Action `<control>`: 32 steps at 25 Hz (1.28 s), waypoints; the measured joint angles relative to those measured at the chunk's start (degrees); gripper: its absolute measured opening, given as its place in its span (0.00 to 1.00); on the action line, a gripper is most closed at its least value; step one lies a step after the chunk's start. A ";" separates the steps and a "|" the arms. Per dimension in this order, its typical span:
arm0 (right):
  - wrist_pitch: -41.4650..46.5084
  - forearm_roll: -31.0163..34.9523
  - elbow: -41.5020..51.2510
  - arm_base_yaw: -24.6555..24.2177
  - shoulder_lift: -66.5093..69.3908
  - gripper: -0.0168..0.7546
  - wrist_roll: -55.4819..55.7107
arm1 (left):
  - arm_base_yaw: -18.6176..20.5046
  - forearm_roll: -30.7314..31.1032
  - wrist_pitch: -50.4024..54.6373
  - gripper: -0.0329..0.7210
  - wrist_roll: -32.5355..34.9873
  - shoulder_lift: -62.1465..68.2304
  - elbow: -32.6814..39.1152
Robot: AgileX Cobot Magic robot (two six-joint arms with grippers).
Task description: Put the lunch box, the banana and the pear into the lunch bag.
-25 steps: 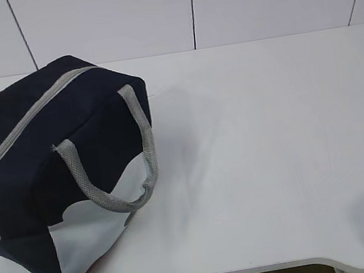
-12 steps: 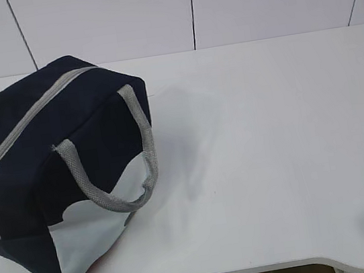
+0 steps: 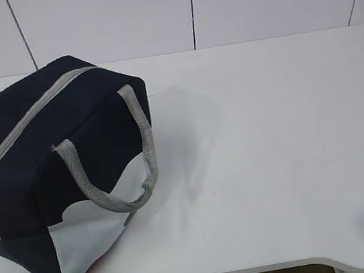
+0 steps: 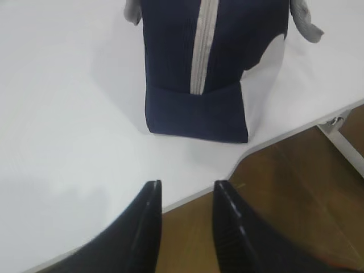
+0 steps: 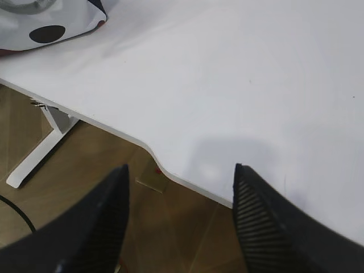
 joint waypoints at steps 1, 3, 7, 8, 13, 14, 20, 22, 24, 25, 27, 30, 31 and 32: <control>-0.11 0.00 0.00 0.00 0.00 0.63 0.00 | 0.00 0.00 -1.15 0.36 0.00 0.00 0.51; -0.11 0.00 0.00 0.00 0.00 0.63 0.00 | 0.00 0.00 -2.26 0.36 0.00 0.00 0.93; -0.23 0.00 0.00 0.00 0.00 0.63 0.00 | 0.00 0.00 -2.79 0.36 0.00 0.00 1.04; -0.23 0.00 0.00 0.00 0.00 0.63 0.00 | 0.00 0.00 -2.79 0.36 0.00 0.00 1.04; -0.23 0.00 0.00 0.00 0.00 0.63 0.00 | 0.00 0.00 -2.89 0.36 0.00 0.00 1.04; -0.23 0.00 0.00 0.00 0.00 0.63 0.00 | 0.00 0.00 -2.89 0.36 0.00 0.00 1.04; -0.23 0.50 0.00 -6.33 0.00 0.63 0.00 | 0.17 0.00 -2.90 0.36 0.00 0.00 1.04; -0.23 0.61 0.00 -10.03 0.00 0.63 0.00 | 1.34 -0.10 -2.90 0.36 0.00 0.00 1.04; -0.23 0.72 0.00 -13.74 0.00 0.63 0.00 | 3.50 -0.10 -3.00 0.36 0.00 0.00 1.04; -0.23 0.94 0.00 -15.23 0.00 0.63 0.00 | 5.10 -0.21 -3.00 0.36 0.00 0.00 1.04; -0.23 1.52 0.00 -18.41 0.00 0.63 0.00 | 8.48 -0.21 -3.00 0.36 0.00 0.00 1.04; -0.23 2.12 0.00 -20.08 0.00 0.63 0.00 | 12.15 -0.34 -3.00 0.36 0.00 -0.12 1.04; -0.23 2.22 0.00 -20.33 0.00 0.63 0.00 | 12.29 -0.34 -3.00 0.36 0.00 -0.19 1.04; -0.23 2.62 0.00 -20.32 0.00 0.63 0.00 | 12.33 -0.41 -3.00 0.36 0.00 -0.25 1.04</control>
